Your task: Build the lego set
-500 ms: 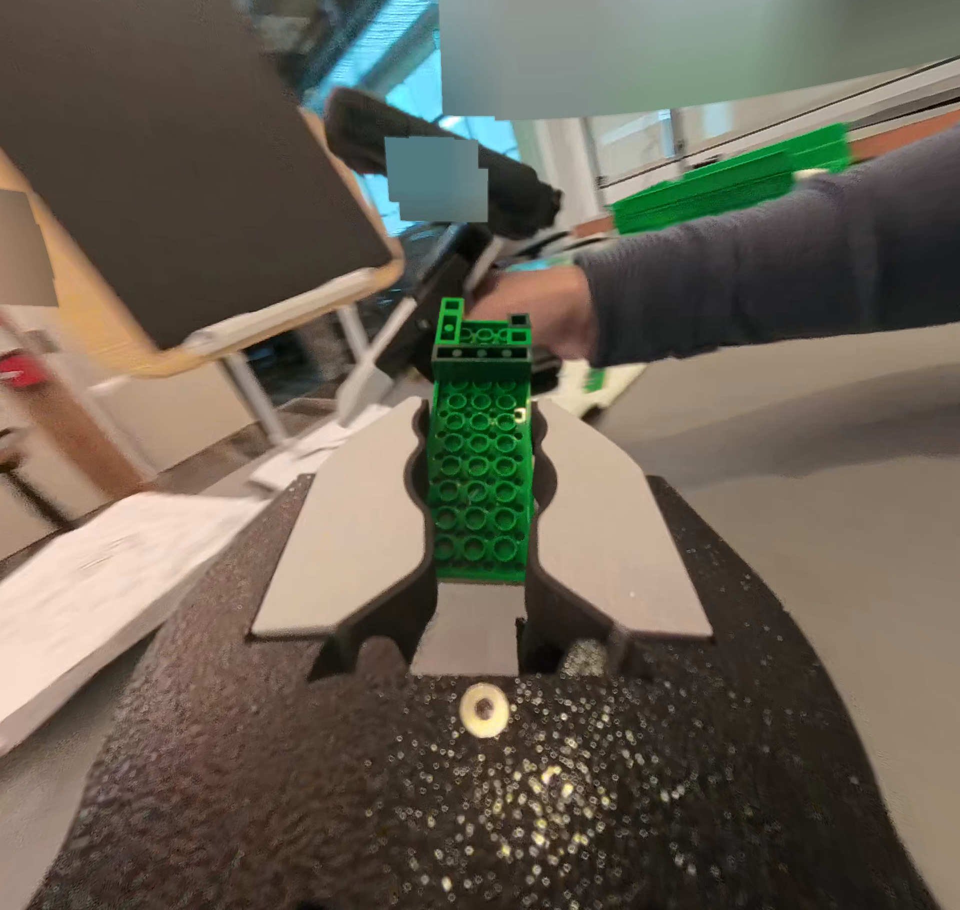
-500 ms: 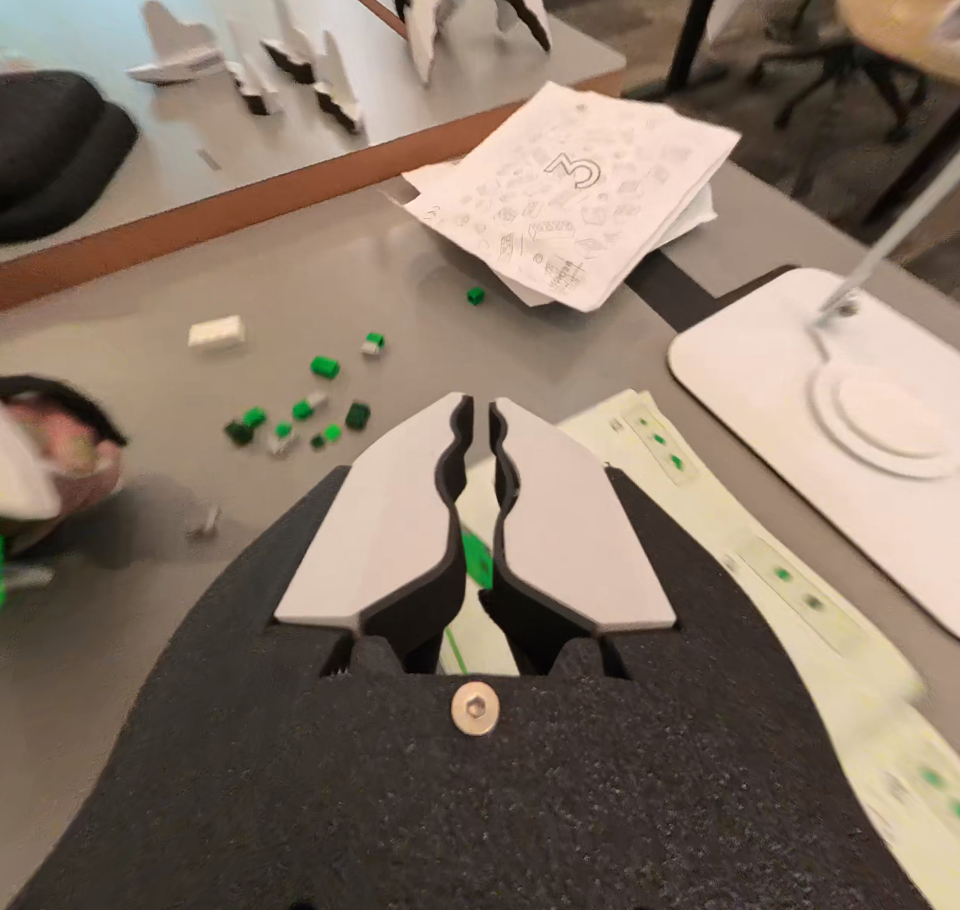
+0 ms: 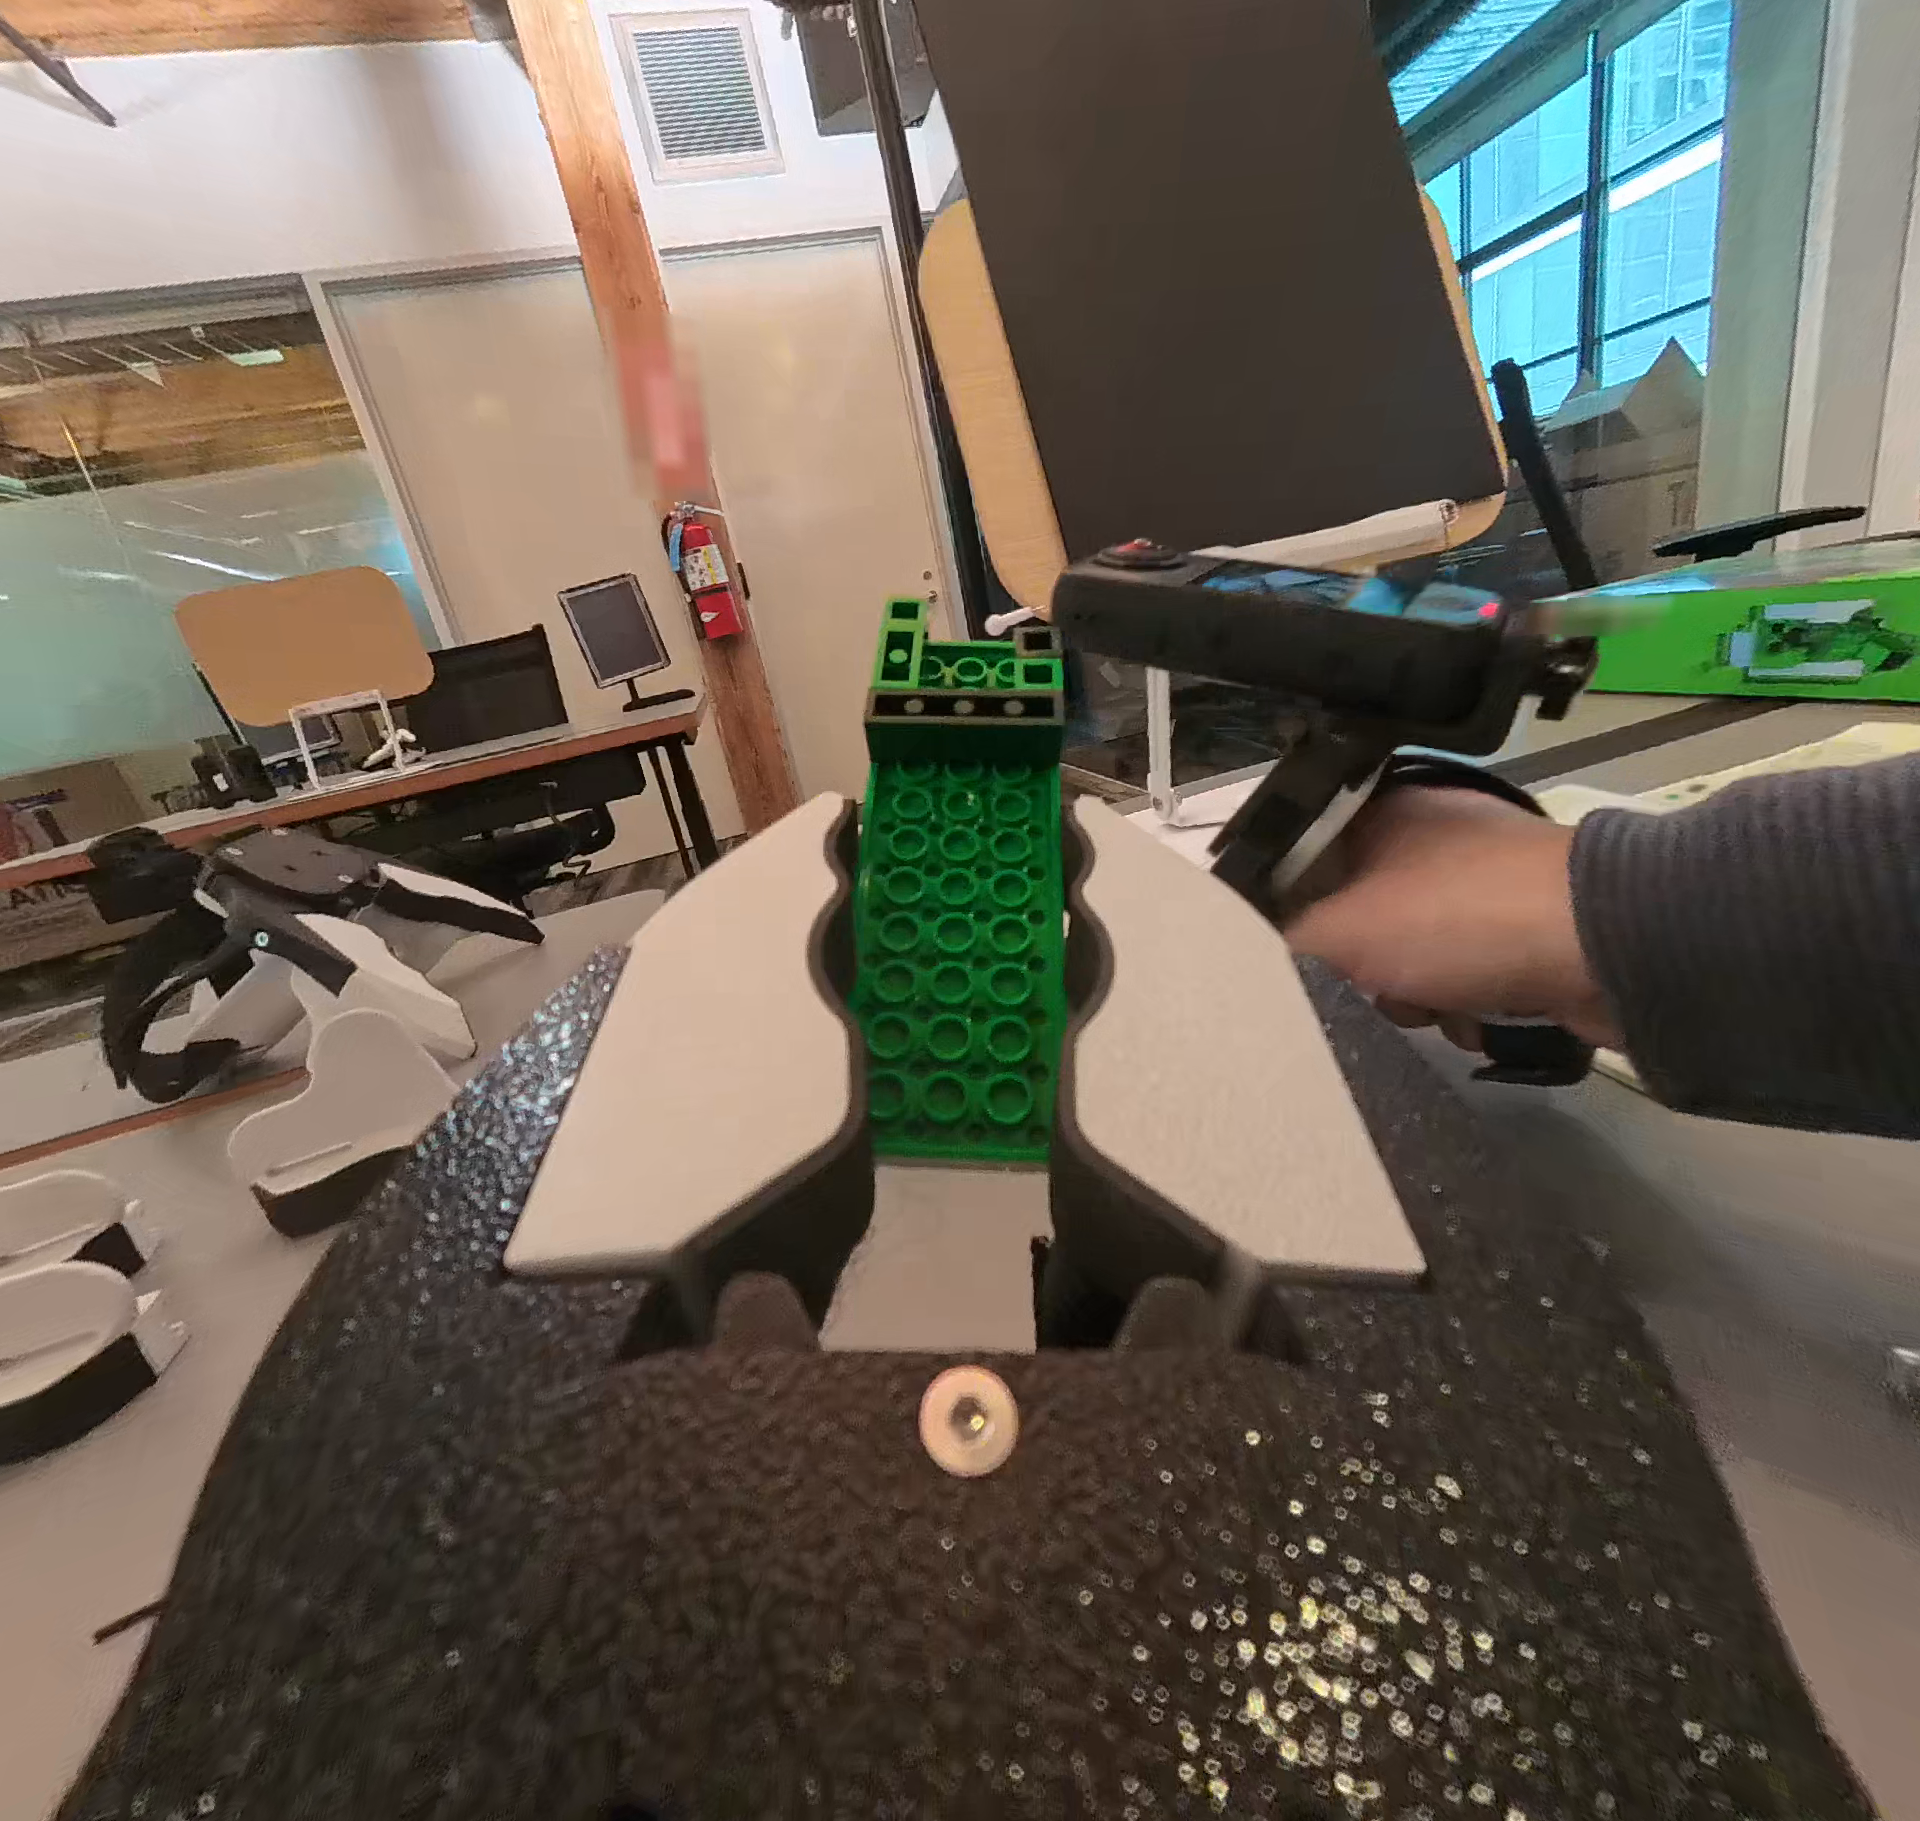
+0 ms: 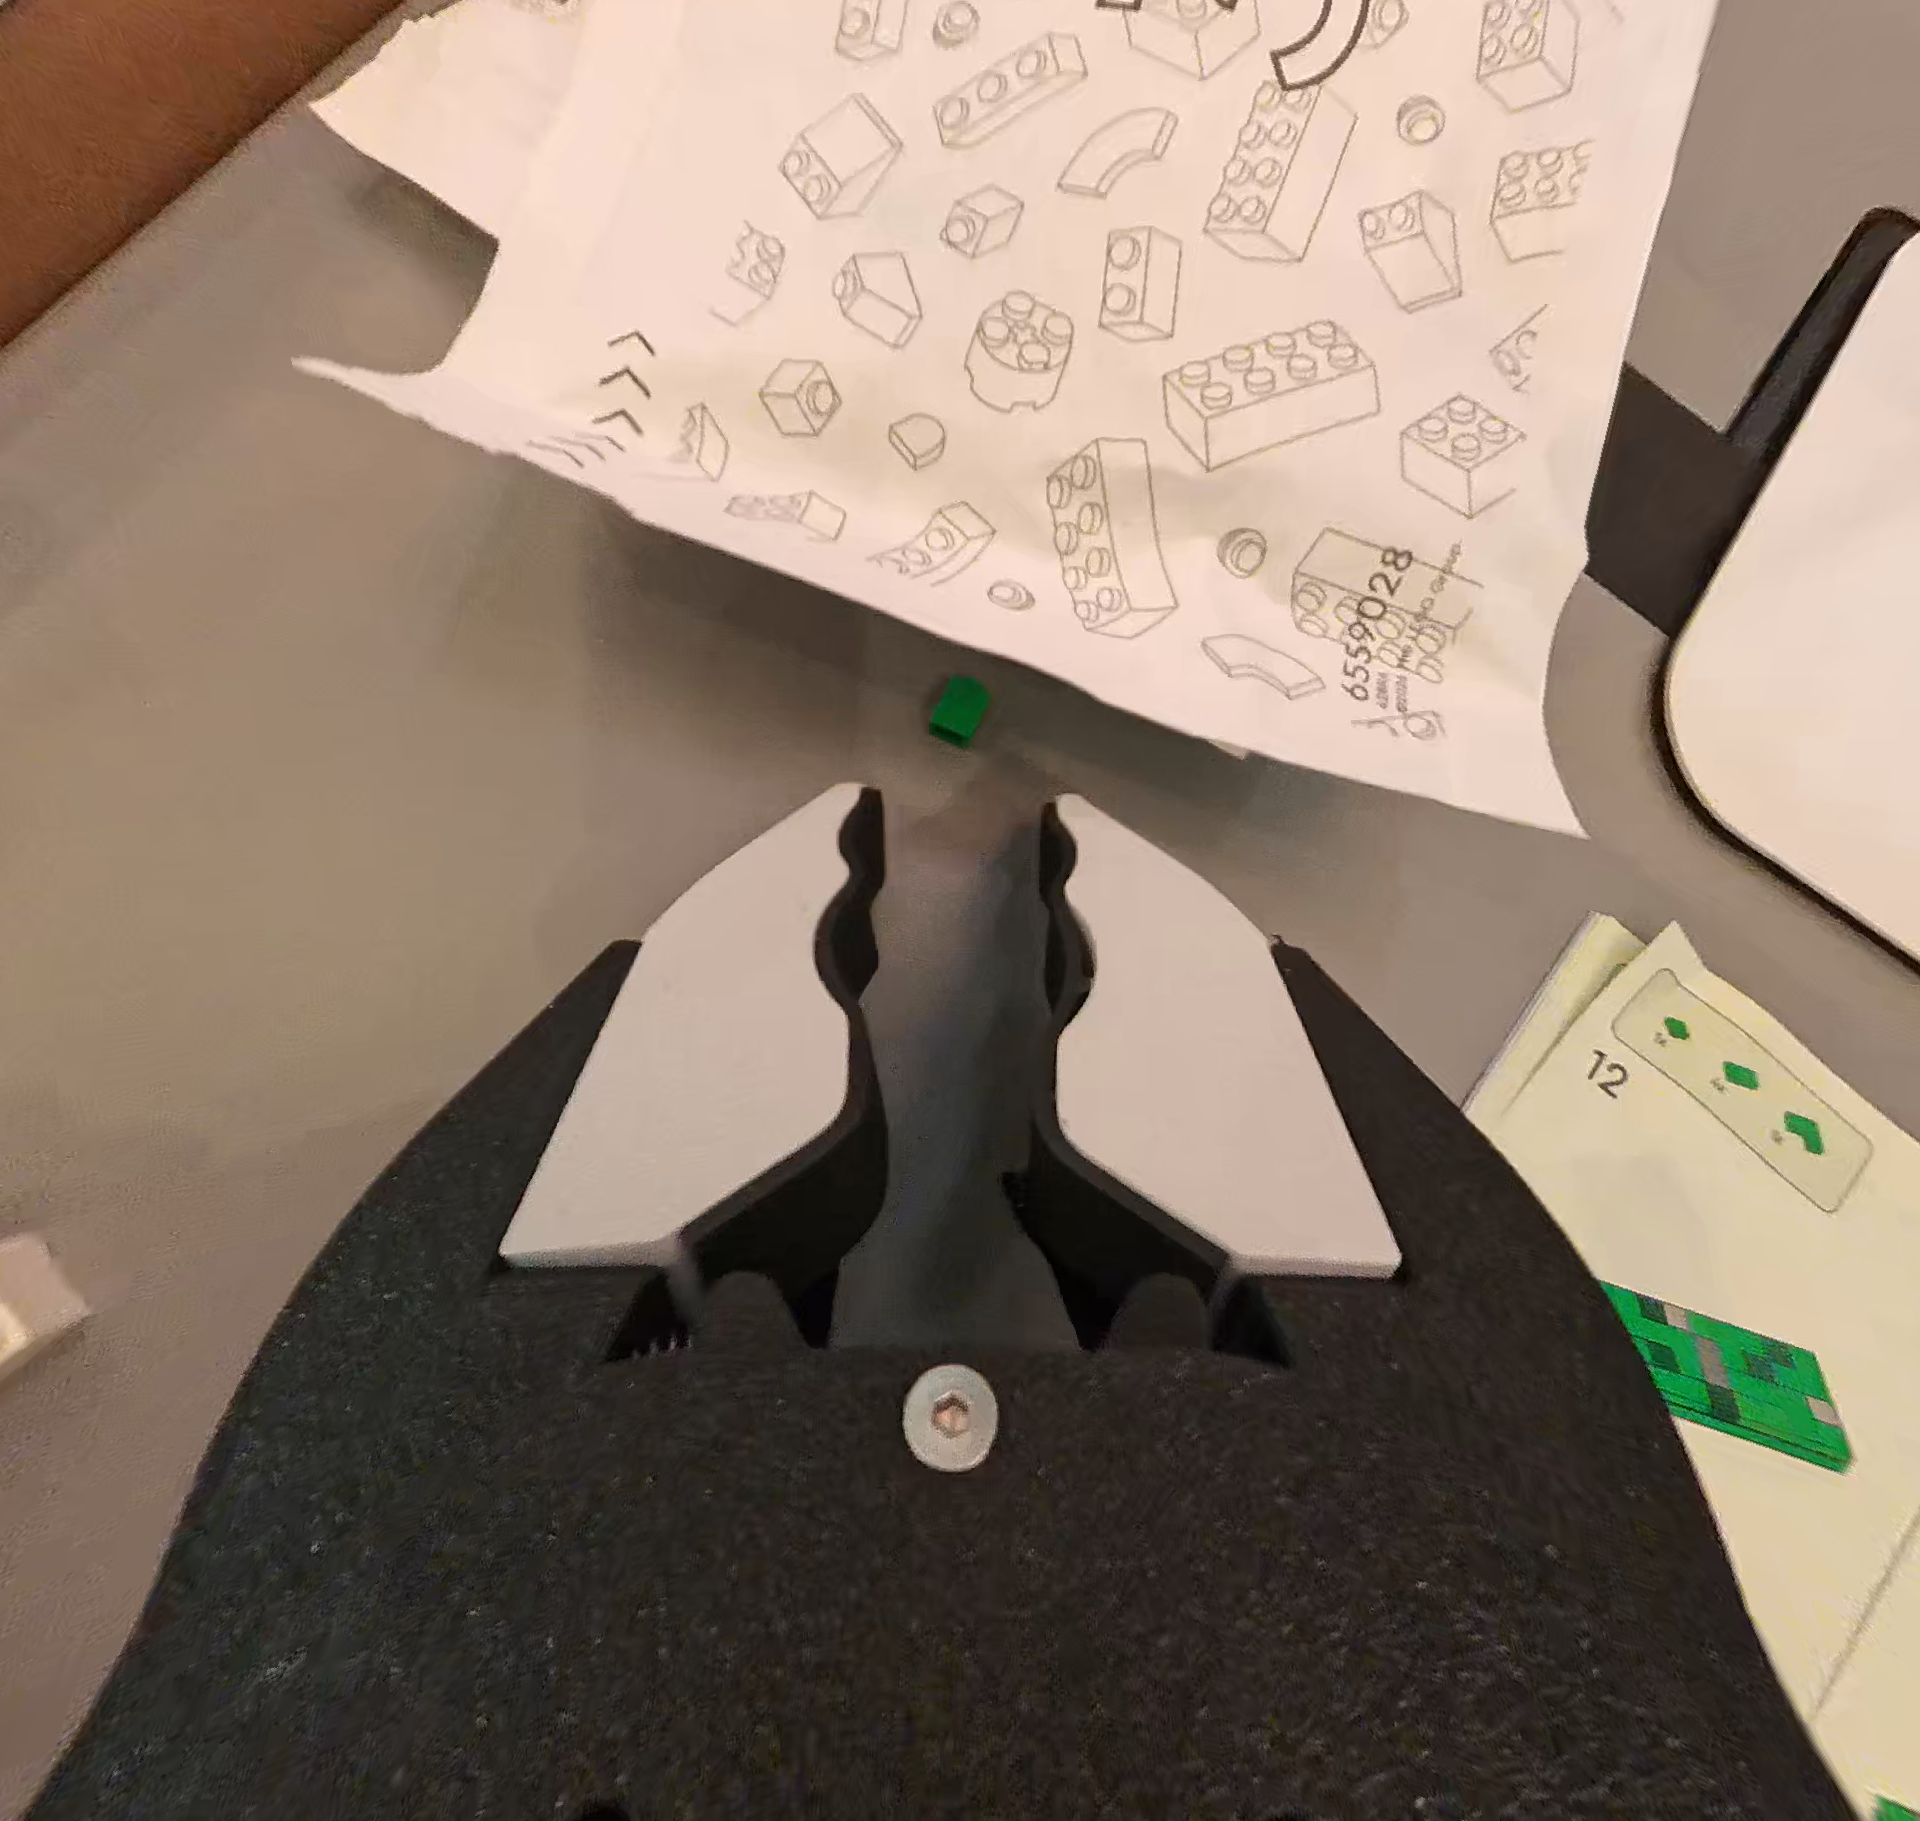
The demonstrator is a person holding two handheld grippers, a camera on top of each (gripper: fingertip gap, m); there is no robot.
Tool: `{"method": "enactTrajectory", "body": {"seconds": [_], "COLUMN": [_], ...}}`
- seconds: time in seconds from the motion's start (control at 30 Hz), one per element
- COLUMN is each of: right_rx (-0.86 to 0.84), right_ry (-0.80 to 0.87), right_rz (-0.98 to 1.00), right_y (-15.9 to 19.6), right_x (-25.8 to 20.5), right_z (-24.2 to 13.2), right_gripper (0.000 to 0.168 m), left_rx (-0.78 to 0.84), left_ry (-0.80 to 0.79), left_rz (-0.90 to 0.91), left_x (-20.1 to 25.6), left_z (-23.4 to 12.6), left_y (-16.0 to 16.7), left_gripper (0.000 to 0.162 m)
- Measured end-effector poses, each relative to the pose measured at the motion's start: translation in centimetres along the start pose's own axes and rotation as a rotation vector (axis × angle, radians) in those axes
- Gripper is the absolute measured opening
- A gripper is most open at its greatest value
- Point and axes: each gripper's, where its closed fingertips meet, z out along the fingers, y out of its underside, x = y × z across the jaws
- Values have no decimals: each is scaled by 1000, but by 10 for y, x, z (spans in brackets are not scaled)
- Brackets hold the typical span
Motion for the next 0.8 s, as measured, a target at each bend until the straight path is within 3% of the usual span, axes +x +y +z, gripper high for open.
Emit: {"method": "enactTrajectory", "body": {"seconds": [0.2,0.3,0.4,0.5,0.57,0.67,0.8], "right_rx": [20,19,72,276,358,426,388], "right_ry": [107,76,-12,-141,-221,-345,-407], "right_rz": [33,40,-71,-309,-465,-623,-679], "right_y": [-13,-15,-19,-24,-9,33,104], "right_x": [5,2,-8,-15,-9,12,59], "right_z": [14,18,9,-36,-76,-140,-207], "right_gripper": [30,8,8,8,8,8,8], "left_rx": [-7,-9,-11,-13,-14,-15,-17], "left_ry": [11,13,20,49,82,150,273], "left_rz": [24,6,-12,-31,-48,-62,-54], "left_x": [2,1,1,6,13,29,67], "left_z": [-1,-1,-1,-1,0,1,1], "left_y": [-1,-1,-1,-1,-2,-3,-9], "left_gripper": [36,36,36,36,36,36,36]}}
